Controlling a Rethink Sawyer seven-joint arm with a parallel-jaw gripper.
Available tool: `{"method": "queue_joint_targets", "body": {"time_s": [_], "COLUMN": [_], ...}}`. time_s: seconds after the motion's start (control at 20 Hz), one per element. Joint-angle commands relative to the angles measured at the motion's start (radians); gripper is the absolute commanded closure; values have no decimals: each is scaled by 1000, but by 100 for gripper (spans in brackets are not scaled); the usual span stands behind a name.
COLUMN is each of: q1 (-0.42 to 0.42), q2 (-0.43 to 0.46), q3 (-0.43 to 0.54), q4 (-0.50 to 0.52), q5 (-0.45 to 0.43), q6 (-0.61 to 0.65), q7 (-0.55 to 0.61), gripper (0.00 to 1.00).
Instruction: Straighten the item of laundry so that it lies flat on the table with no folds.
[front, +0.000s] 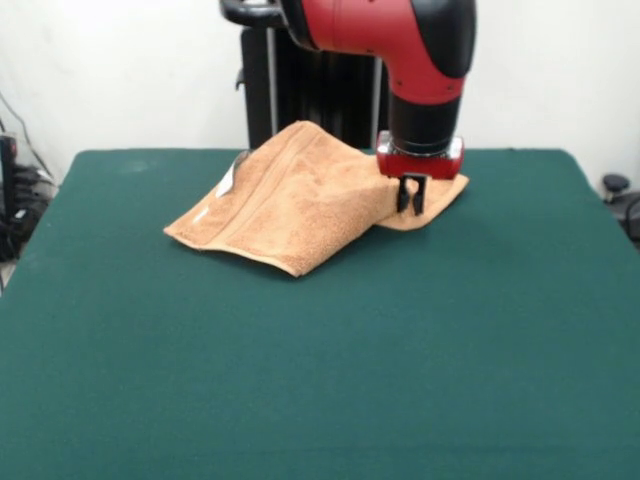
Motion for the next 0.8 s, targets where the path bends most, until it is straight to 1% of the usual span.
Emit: {"method": "queue_joint_targets", "body": {"time_s": [0.05,0.25,0.5,0.8], "q1": [45,42,12,-10], "q2": [35,32,50,37], "q3": [39,40,40,20], "q4": [9,15,6,10], "q5": [93,90,70,41], "q6": [-51,-61,-81,-75], "q7": [288,288,265,235], "gripper": [100,100,100,100]}}
